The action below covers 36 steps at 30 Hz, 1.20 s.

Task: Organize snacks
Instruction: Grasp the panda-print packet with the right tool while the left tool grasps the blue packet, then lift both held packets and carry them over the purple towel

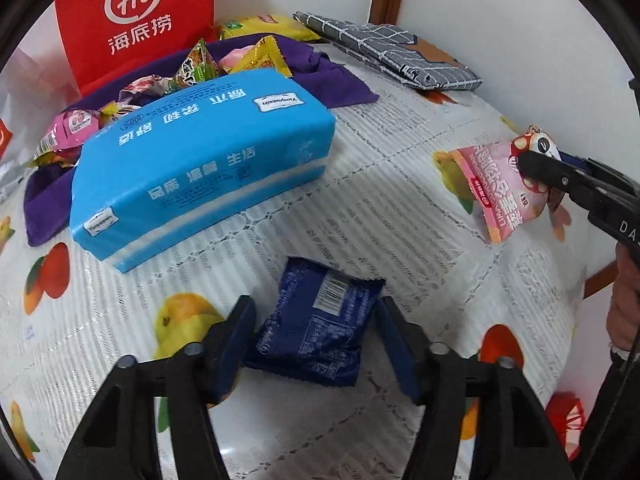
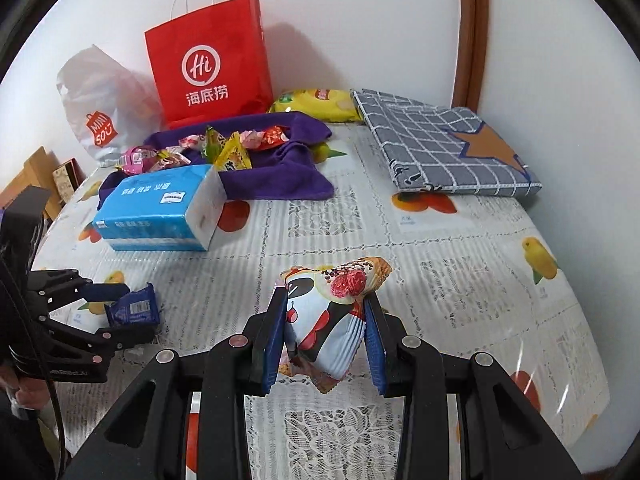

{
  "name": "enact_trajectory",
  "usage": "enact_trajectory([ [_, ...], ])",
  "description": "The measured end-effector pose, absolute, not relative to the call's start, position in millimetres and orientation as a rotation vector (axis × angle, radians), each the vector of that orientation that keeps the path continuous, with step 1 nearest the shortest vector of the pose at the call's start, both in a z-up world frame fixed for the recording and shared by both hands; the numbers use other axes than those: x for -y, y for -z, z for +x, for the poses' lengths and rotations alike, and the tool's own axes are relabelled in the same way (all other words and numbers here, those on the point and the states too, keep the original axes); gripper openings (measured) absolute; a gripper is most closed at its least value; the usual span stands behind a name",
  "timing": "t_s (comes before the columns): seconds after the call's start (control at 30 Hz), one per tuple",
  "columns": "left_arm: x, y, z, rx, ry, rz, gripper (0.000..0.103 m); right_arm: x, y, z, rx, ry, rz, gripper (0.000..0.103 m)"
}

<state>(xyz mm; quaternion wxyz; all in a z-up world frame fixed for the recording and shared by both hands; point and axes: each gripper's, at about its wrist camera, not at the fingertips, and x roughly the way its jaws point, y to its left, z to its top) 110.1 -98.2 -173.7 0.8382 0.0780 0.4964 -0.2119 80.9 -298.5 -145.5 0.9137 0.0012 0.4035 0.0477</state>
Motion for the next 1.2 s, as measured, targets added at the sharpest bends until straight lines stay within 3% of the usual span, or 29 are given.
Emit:
enact_trajectory([
  [0.03, 96.8, 174.1, 109.2, -1.044, 0.445, 0.164, 0.043, 297.1, 146.8, 82.3, -0.835, -0.104, 0.004, 0.036],
  [0.13, 87.2, 172.9, 104.8, -1.025, 0.438, 0.169, 0.041, 286.5, 149.5, 87.0, -0.834, -0.128, 0.002, 0.036],
  [0.67, -60.4, 176.9, 105.2, -0.954, 0.032, -0.04, 0.042, 257.8, 179.7, 129.0, -0.813, -0.213, 0.165, 0.036],
  [1.03, -53.7, 183.1, 111.1, -0.892, -0.021, -0.035, 0.044, 246.6, 192.7, 136.1, -0.836, -0.241, 0.11, 0.047],
  [1.2, -56.1, 182.6, 110.6, -0.891, -0.016, -0.05, 0.044, 246.5, 196.2, 138.2, -0.854, -0.252, 0.132, 0.047],
])
